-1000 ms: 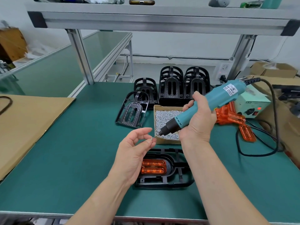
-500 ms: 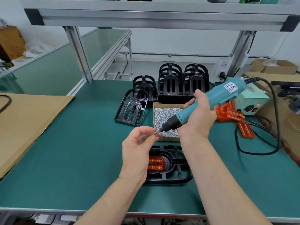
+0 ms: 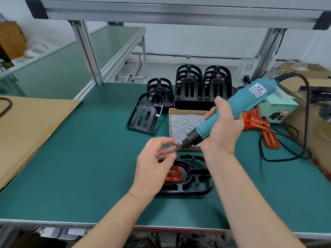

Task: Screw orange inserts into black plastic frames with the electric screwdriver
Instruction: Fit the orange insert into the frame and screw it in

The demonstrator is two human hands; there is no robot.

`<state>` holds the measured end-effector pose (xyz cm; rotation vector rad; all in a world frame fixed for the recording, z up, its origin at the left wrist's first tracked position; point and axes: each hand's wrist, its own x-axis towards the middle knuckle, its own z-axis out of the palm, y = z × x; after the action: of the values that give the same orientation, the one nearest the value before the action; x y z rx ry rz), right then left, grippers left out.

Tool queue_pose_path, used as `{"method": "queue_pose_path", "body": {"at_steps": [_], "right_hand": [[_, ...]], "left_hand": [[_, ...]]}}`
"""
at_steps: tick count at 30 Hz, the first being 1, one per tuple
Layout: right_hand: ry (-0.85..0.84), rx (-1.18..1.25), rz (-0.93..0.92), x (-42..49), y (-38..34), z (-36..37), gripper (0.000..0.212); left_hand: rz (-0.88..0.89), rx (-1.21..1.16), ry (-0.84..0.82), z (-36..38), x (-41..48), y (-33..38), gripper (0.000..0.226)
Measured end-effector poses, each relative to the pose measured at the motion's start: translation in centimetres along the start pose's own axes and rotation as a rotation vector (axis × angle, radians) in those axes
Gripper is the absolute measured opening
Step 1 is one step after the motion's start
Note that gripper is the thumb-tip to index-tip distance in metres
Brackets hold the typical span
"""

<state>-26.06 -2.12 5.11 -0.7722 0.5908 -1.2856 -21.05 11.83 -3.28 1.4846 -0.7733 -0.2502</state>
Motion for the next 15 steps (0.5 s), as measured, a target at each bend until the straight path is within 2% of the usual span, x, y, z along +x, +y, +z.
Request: {"method": "queue_pose_path", "body": {"at_steps": [5,10,15], "right_hand": [[-0.135,-0.094,-0.083,-0.6,-0.5,-0.9,0.014],[-0.259,-0.217,-0.123,-1.8,0.0,-1.8,0.015],[-0.244,-0.247,-0.138,-2.6,0.7,-2.2,0.018]], "left_hand": [[0.106,0.403,-0.089,-2.9,-0.2,-0.2,0.035],[0.062,0.675,-0.423,-4.7,-1.2,-1.5,0.076],[0.052,0.719,-0.464,-4.7,-1.2,-1.9,0.087]]}}
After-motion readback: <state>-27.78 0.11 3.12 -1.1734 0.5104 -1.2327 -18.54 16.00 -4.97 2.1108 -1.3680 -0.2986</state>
